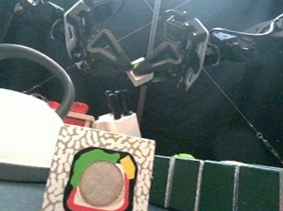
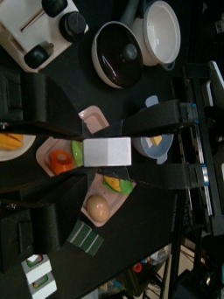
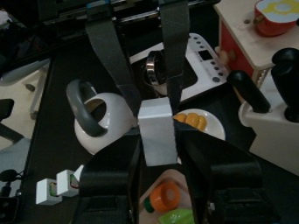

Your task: Hand over white sushi piec

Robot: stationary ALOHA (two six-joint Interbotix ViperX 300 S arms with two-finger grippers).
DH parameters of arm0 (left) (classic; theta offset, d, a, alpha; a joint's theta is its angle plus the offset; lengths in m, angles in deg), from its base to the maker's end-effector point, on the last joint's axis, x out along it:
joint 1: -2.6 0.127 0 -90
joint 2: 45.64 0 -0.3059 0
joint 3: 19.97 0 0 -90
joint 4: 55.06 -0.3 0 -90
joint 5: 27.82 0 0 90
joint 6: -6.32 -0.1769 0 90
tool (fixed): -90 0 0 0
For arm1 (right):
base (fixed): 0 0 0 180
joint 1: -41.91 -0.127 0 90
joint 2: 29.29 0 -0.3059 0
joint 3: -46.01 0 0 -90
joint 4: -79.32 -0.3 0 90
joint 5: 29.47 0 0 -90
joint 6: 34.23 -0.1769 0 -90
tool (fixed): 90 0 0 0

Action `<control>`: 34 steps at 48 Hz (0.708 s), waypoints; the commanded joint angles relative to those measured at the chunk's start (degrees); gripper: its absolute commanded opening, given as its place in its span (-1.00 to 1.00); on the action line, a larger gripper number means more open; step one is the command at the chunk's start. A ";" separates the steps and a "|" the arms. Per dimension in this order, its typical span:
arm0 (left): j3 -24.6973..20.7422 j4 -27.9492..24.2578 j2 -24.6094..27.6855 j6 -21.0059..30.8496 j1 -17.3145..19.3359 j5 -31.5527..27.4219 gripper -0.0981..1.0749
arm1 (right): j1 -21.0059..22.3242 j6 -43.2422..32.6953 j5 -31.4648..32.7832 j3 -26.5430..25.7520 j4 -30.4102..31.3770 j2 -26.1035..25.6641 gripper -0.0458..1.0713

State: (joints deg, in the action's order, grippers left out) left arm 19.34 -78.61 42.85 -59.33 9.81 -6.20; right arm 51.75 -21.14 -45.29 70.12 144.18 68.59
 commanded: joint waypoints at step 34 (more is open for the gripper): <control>-0.53 1.05 -0.35 0.00 0.09 0.62 0.78 | 0.18 -0.35 -0.18 1.14 -0.26 -1.58 0.22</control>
State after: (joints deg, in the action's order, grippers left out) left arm 19.43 -77.91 42.85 -59.33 9.72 -6.11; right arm 51.75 -21.23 -45.29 71.09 144.00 68.59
